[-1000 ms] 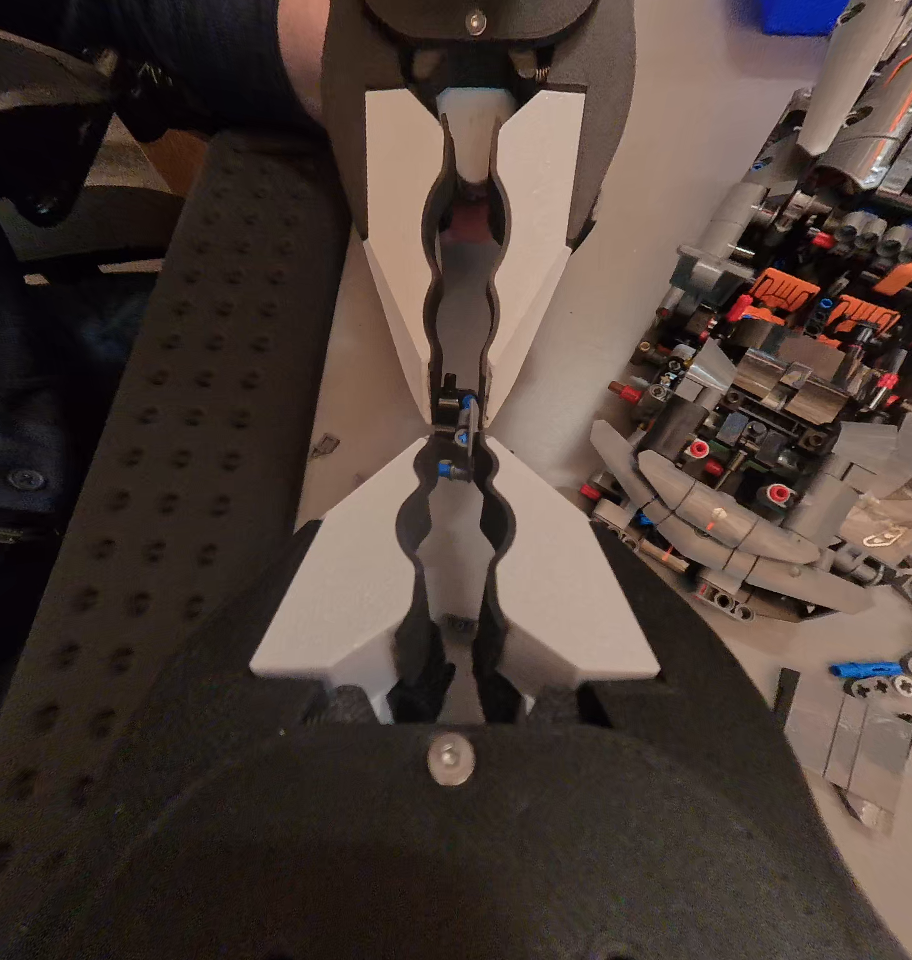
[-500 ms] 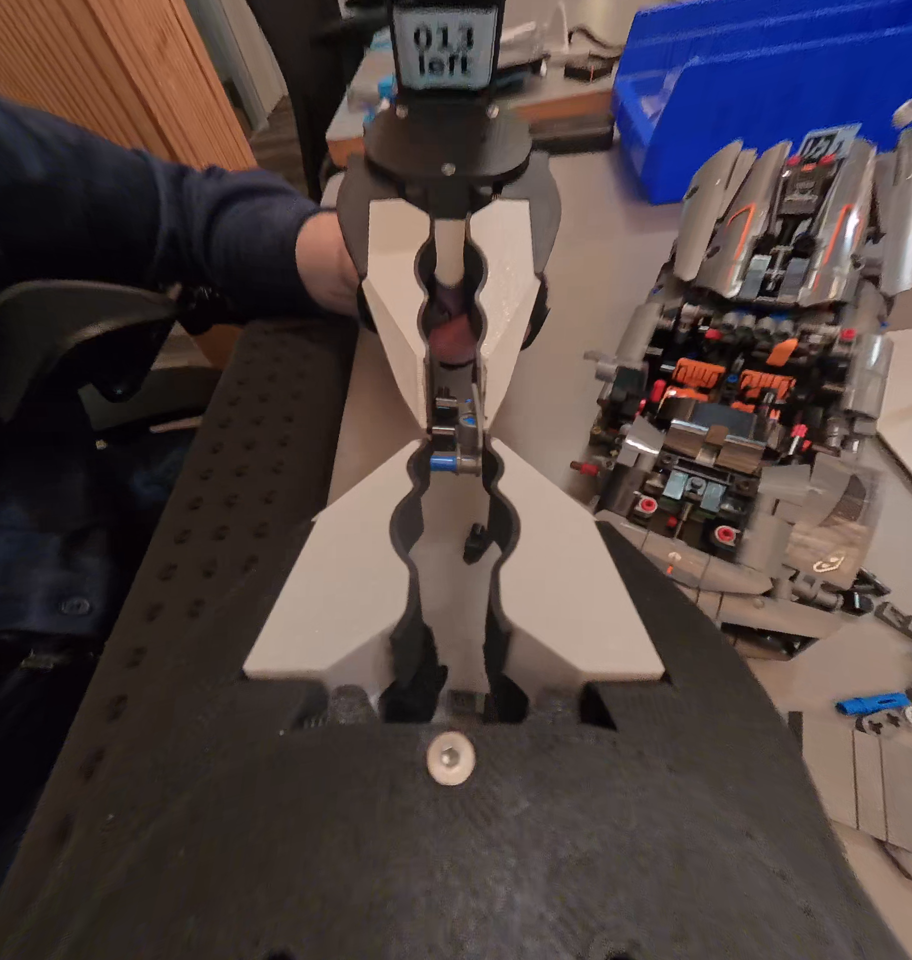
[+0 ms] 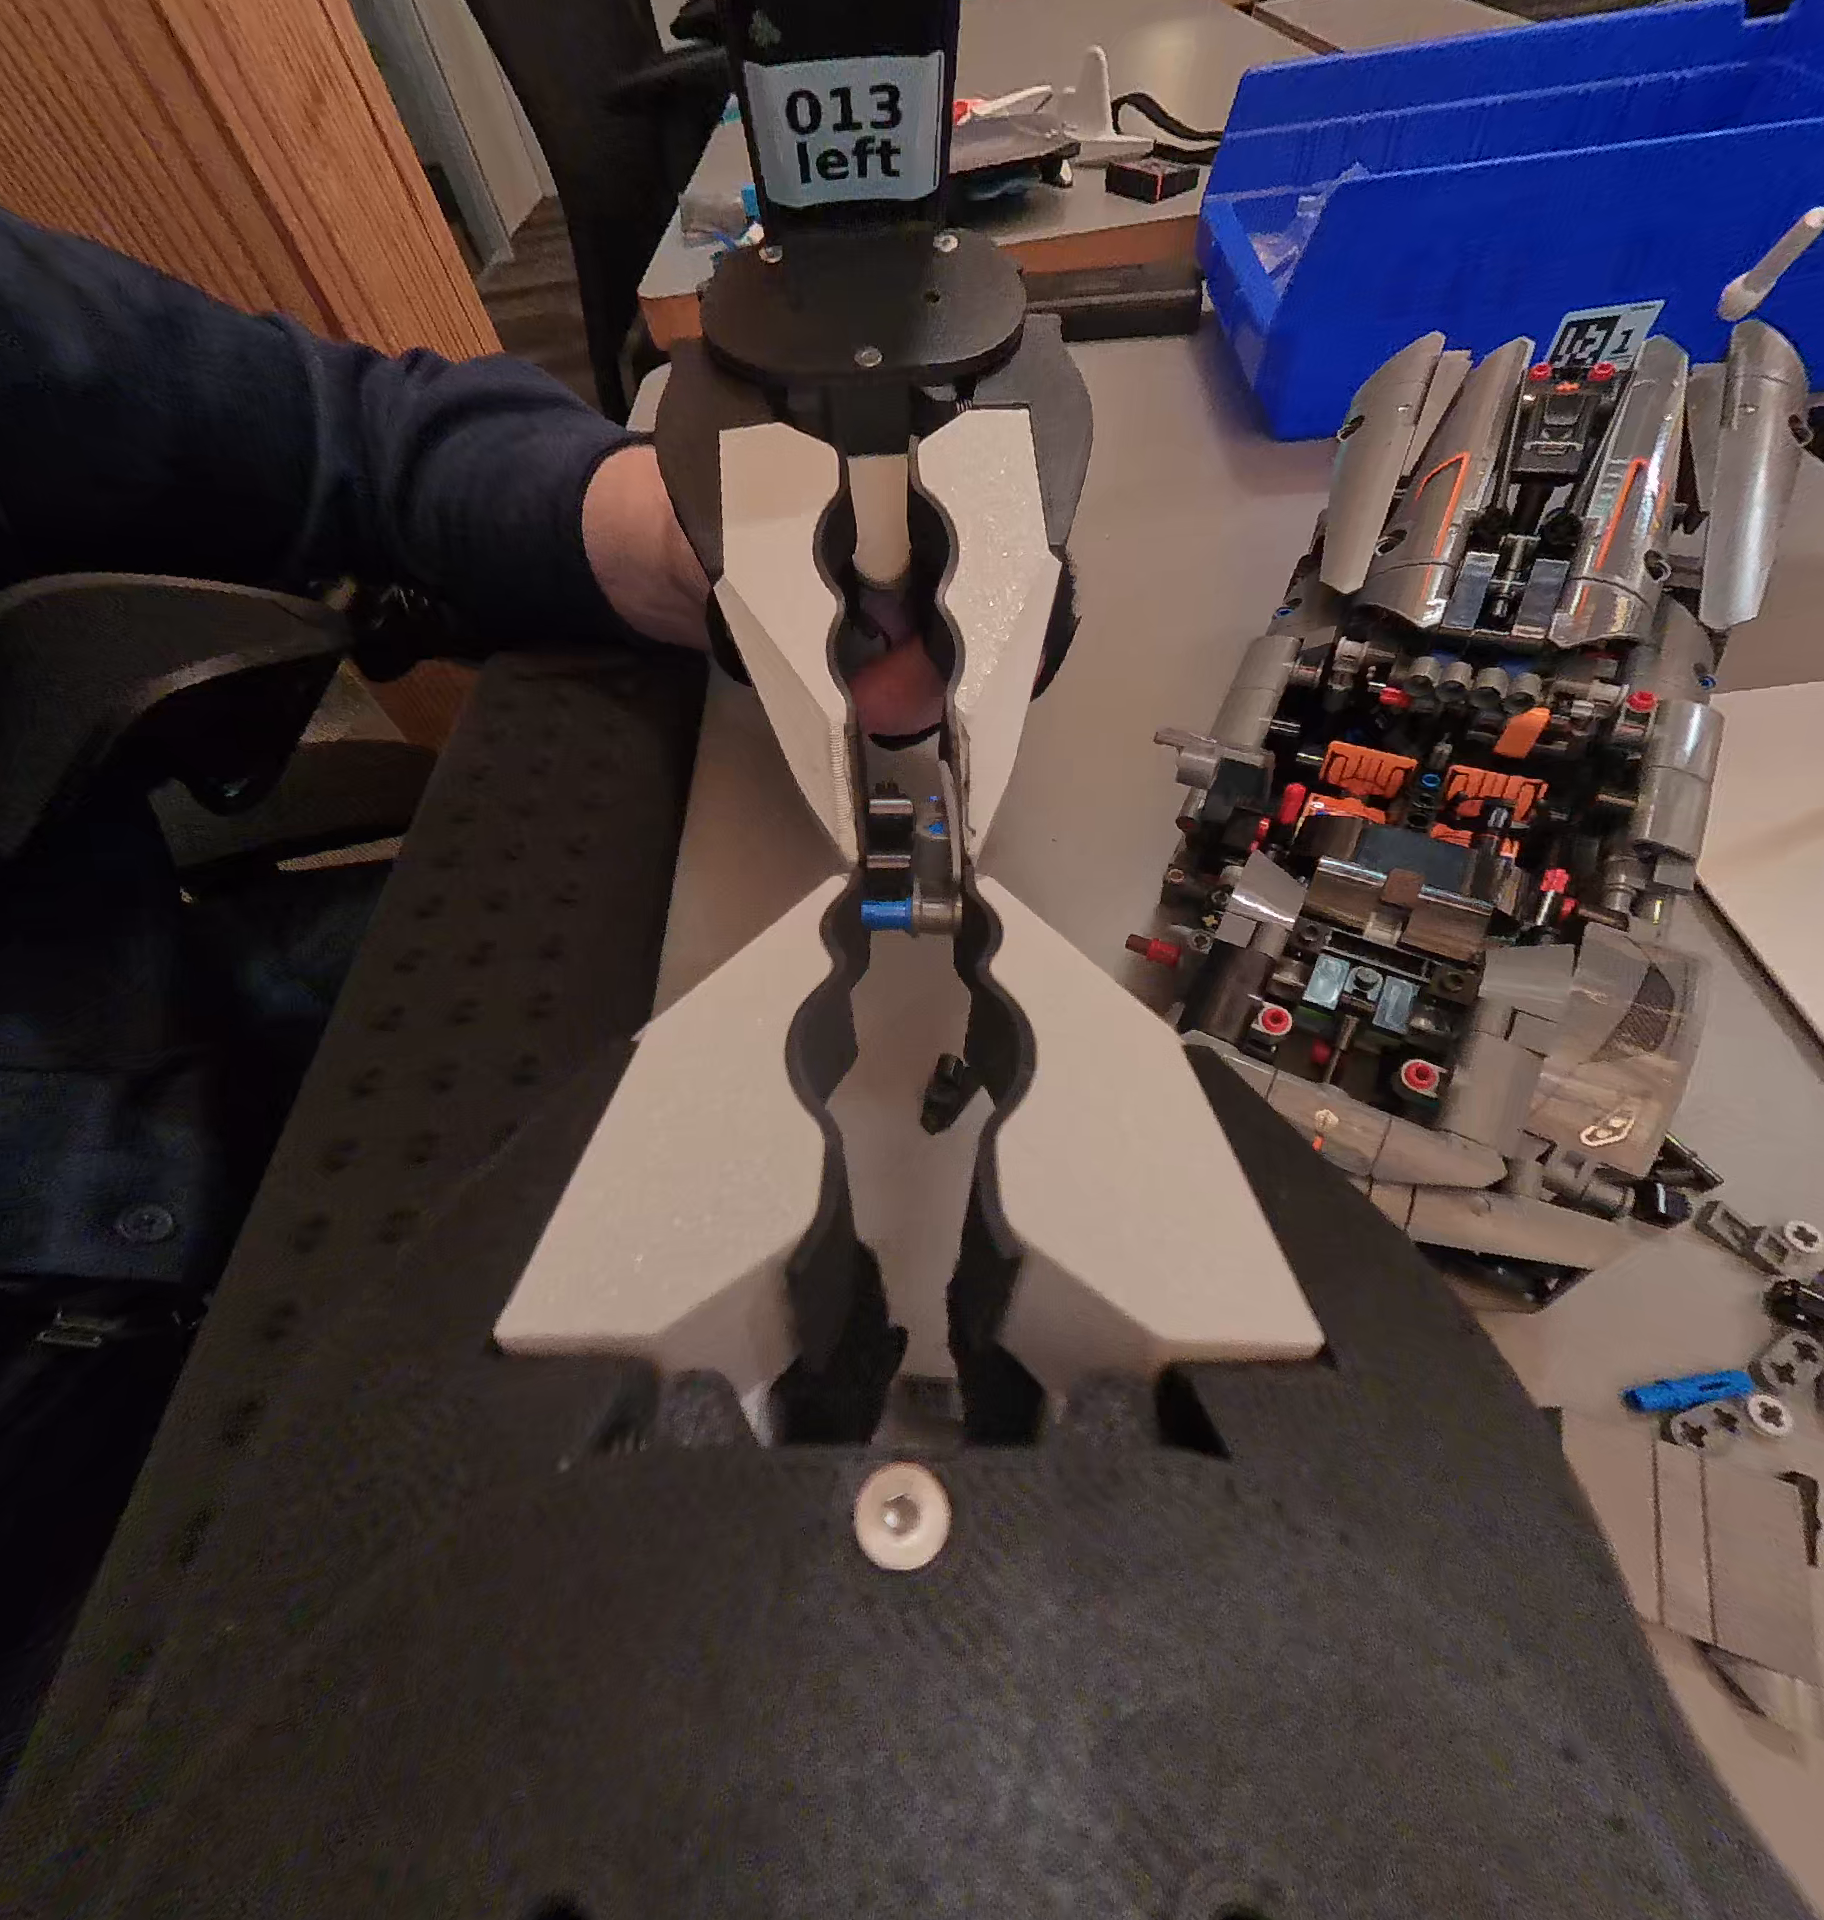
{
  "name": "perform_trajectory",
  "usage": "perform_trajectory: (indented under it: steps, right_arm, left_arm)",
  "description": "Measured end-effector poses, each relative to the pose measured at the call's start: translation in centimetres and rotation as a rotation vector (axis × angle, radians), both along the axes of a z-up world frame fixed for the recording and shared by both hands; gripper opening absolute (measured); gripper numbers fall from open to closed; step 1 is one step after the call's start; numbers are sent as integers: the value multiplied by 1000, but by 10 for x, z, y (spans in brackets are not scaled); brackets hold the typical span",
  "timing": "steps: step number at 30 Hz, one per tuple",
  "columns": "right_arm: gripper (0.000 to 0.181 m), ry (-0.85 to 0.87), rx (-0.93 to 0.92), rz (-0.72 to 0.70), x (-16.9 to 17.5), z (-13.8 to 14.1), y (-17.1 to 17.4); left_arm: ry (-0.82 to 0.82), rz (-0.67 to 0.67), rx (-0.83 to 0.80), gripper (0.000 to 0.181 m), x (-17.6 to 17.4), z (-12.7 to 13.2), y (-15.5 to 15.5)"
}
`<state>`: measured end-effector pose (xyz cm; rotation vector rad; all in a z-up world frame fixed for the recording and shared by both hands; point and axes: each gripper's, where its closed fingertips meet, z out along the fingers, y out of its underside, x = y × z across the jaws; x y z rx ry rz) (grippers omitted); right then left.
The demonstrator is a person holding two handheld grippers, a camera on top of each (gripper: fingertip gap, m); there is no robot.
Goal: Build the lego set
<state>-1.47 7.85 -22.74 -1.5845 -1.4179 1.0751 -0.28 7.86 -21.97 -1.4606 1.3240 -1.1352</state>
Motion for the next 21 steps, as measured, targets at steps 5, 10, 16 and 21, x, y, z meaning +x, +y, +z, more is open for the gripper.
perform_trajectory:
  steps: [5,10,16,21]
  right_arm:
    - [14,-25,17,5,4,-3,0]
    - [14,-9,15,14,13,2,1]
    - [14,-102,17,53,18,-17,-2]
    - [14,-187,74,75,15,-30,-6]
  left_arm:
    - [15,5,-18,13,-3,-1,1]
    - [-24,5,-39,13,-11,9,4]
    - [60,-32,-30,13,-8,-5,-2]
    - [223,-23,65,13,-5,-28,-4]
